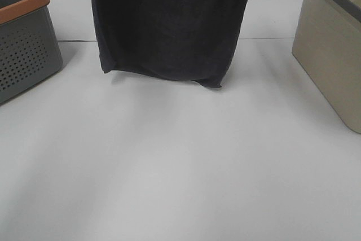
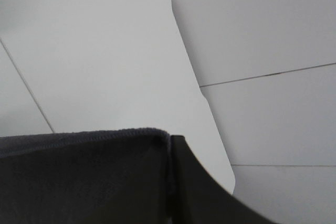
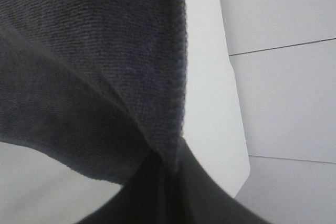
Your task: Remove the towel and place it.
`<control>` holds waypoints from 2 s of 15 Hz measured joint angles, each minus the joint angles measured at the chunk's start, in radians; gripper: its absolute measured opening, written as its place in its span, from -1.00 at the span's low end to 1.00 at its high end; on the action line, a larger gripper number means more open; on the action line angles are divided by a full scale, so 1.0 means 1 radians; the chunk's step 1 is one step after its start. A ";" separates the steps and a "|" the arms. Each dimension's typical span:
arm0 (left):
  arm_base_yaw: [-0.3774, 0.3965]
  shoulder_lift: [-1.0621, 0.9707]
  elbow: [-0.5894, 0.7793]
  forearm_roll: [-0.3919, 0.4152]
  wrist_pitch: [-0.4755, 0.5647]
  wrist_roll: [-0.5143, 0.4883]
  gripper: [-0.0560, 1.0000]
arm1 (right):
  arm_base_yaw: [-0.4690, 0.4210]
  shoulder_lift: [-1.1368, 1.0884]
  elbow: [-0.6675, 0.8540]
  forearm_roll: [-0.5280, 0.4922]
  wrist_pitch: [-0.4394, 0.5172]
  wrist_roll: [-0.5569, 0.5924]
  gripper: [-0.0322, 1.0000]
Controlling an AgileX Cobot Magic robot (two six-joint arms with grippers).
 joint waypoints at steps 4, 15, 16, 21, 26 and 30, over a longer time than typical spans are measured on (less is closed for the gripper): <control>0.033 0.063 0.000 0.109 -0.103 -0.196 -0.89 | -0.072 0.117 -0.133 0.027 -0.033 0.000 -0.90; 0.122 0.131 0.354 0.748 -0.496 -0.561 -0.89 | -0.095 0.232 -0.074 0.156 -0.217 0.011 -0.90; 0.105 0.099 0.435 0.760 -0.496 -0.581 -0.89 | -0.093 0.200 0.017 0.156 -0.224 0.009 -0.90; 0.089 -0.046 0.768 0.788 -0.536 -0.611 -0.89 | -0.075 0.059 0.305 0.167 -0.254 0.008 -0.90; 0.070 -0.123 1.032 0.829 -0.596 -0.601 -0.89 | 0.010 0.002 0.597 0.203 -0.255 0.008 -0.90; 0.065 -0.202 1.122 0.829 -0.640 -0.546 -0.89 | 0.040 -0.037 0.708 0.220 -0.254 0.008 -0.90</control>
